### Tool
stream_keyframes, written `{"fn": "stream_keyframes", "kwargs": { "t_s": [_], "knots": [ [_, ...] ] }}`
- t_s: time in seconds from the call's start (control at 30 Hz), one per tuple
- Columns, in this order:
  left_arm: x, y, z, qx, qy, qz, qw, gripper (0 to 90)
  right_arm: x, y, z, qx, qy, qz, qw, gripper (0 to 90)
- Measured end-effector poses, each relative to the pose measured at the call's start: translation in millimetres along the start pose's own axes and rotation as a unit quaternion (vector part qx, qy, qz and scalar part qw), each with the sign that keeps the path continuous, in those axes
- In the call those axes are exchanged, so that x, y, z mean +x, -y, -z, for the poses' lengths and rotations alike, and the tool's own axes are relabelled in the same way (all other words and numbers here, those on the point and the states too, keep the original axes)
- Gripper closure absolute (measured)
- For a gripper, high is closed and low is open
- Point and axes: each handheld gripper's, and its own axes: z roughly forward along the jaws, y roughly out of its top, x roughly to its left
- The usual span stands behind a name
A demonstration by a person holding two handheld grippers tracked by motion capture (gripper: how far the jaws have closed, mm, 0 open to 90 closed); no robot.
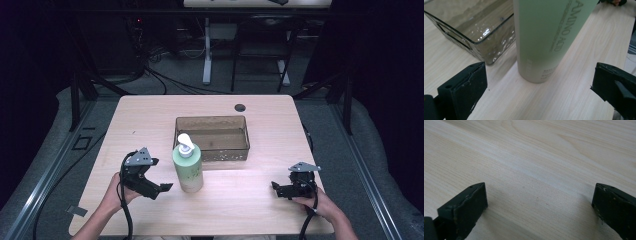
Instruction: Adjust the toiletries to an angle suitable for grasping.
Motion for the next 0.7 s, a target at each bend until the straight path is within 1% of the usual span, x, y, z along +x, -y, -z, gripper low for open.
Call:
{"fn": "stream_keyframes", "kwargs": {
  "t_s": [0.07,0.13,0.17,0.27,0.33,0.37,0.4,0.43,0.47,0.7],
  "knots": [
    [0.5,-2.8,0.0,-0.010,0.002,0.004,0.9999,0.0,0.0,0.0,0.0,0.000,0.000,0.000,1.0000,0.0],
    [0.7,-5.3,-1.4,-0.021,0.000,0.006,0.9998,0.0,0.0,0.0,0.0,0.000,0.000,0.000,1.0000,0.0],
    [0.5,-6.6,-2.2,-0.023,0.000,0.003,0.9997,0.0,0.0,0.0,-0.1,0.000,0.000,0.000,1.0000,0.0],
    [-1.2,-9.6,-4.0,-0.036,0.002,0.002,0.9993,0.0,0.0,0.0,0.0,0.000,0.000,0.000,1.0000,0.0],
    [-2.9,-12.0,-5.3,-0.046,-0.003,-0.002,0.9990,0.0,-0.1,0.0,0.0,0.000,0.000,0.000,1.0000,0.0],
    [-3.4,-13.4,-6.0,-0.051,0.001,-0.001,0.9987,0.0,0.0,0.0,-0.1,0.000,0.000,0.000,1.0000,0.0],
    [-3.6,-14.0,-6.6,-0.055,0.001,0.001,0.9985,0.0,0.1,-0.1,0.1,0.001,0.000,0.000,1.0000,0.0],
    [-4.2,-15.1,-7.3,-0.057,-0.004,0.001,0.9983,0.0,0.0,0.0,-0.1,0.000,0.000,0.000,1.0000,0.0],
    [-4.6,-15.8,-7.8,-0.058,-0.001,0.000,0.9983,0.0,0.0,0.0,-0.1,0.000,0.000,0.000,1.0000,0.0],
    [-8.2,-20.5,-10.9,-0.084,-0.005,-0.001,0.9965,0.0,-0.1,0.0,0.0,0.000,0.000,0.000,1.0000,0.0]
  ]
}}
